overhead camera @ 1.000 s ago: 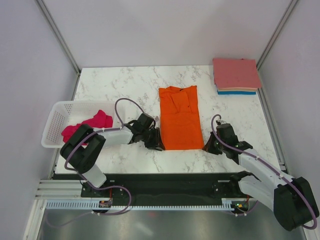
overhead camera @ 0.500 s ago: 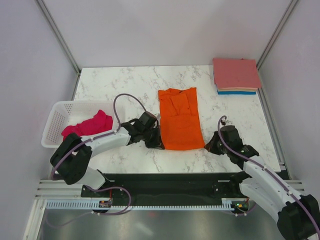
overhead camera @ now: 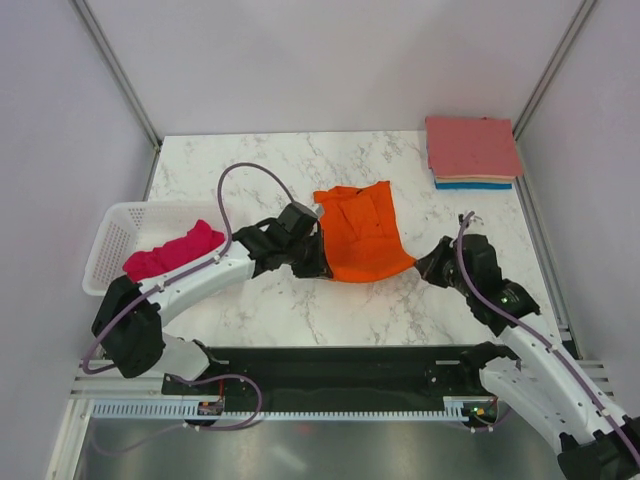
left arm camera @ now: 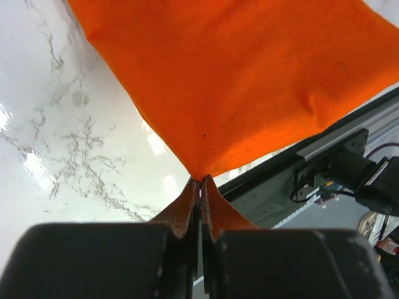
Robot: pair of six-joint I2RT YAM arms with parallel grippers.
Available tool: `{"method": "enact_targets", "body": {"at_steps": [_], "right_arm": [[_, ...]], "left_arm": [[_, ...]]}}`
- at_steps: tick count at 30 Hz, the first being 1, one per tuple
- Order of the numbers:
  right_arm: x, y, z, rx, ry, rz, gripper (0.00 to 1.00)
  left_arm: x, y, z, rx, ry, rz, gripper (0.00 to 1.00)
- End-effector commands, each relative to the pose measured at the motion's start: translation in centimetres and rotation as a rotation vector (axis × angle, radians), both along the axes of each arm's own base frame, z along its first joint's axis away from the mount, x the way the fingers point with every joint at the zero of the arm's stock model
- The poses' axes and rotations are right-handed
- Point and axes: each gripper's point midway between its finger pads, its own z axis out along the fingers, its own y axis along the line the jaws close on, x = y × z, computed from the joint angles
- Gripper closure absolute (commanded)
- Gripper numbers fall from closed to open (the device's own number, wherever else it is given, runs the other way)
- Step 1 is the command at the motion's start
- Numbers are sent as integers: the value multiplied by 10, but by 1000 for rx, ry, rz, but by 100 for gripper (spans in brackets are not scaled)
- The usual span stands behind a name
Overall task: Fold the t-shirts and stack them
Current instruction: Fold the tshirt
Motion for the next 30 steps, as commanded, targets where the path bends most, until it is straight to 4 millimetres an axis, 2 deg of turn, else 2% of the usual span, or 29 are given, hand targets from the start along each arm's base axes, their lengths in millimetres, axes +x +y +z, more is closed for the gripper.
{"method": "enact_targets", "body": {"at_steps": [1, 2, 3, 4, 6, 7, 8, 9, 11, 12, 14, 15, 16, 17, 18, 19, 20, 21, 22, 23, 24, 26, 27, 28, 29, 30], "right_arm": [[26, -6, 29, -69, -77, -39, 100], [33, -4, 33, -74, -95, -36, 100], [40, -4, 28, -101, -78, -32, 100], [48, -1, 39, -100, -103, -32, 100], [60, 2, 35, -129, -89, -25, 100], [67, 4, 44, -128, -107, -22, 100], [73, 6, 48, -130, -118, -20, 100], [79, 8, 44, -146, -102, -19, 100], [94, 6, 57, -170, -131, -36, 100], [101, 7, 51, -188, -113, -35, 100], [117, 8, 66, -195, -148, -32, 100], [126, 10, 59, -208, -127, -28, 100], [135, 12, 70, -203, -151, -21, 100], [143, 10, 71, -205, -151, -28, 100], [152, 12, 63, -211, -132, -20, 100], [163, 15, 74, -201, -159, -16, 100], [170, 16, 74, -193, -157, -4, 100], [179, 19, 63, -196, -130, 7, 100], [190, 22, 72, -184, -153, 10, 100], [198, 21, 70, -176, -150, 10, 100], [210, 24, 66, -174, -143, 15, 100], [226, 22, 63, -165, -145, 9, 100], [235, 22, 48, -170, -113, 15, 100], [244, 28, 54, -152, -127, 39, 100], [250, 32, 39, -140, -91, 73, 100], [252, 34, 39, -134, -87, 89, 100]], "left_arm": [[26, 2, 16, 25, -50, 17, 98], [33, 0, 25, 12, -70, 21, 98], [39, 0, 29, 15, -80, 19, 98], [50, 0, 34, 13, -92, 31, 98], [62, 3, 36, 30, -105, 34, 98], [71, 6, 38, 32, -112, 45, 98], [81, 5, 41, 37, -127, 47, 98], [86, 6, 43, 41, -131, 52, 98], [106, 10, 47, 42, -143, 69, 98], [111, 11, 50, 42, -150, 72, 98], [129, 14, 60, 31, -174, 93, 98], [137, 13, 55, 46, -178, 84, 98], [149, 11, 65, 33, -207, 86, 98], [155, 10, 68, 39, -227, 69, 98], [165, 9, 57, 57, -217, 69, 98], [176, 7, 67, 48, -245, 73, 98], [183, 7, 65, 53, -248, 75, 98], [192, 8, 57, 64, -235, 86, 98], [205, 12, 62, 67, -256, 109, 98], [213, 14, 61, 84, -271, 112, 98], [224, 18, 49, 116, -268, 128, 98], [241, 18, 55, 115, -297, 138, 98], [248, 18, 54, 103, -293, 135, 98], [259, 13, 50, 95, -295, 128, 98], [264, 11, 46, 85, -291, 107, 98], [269, 10, 44, 80, -288, 105, 98]]}}
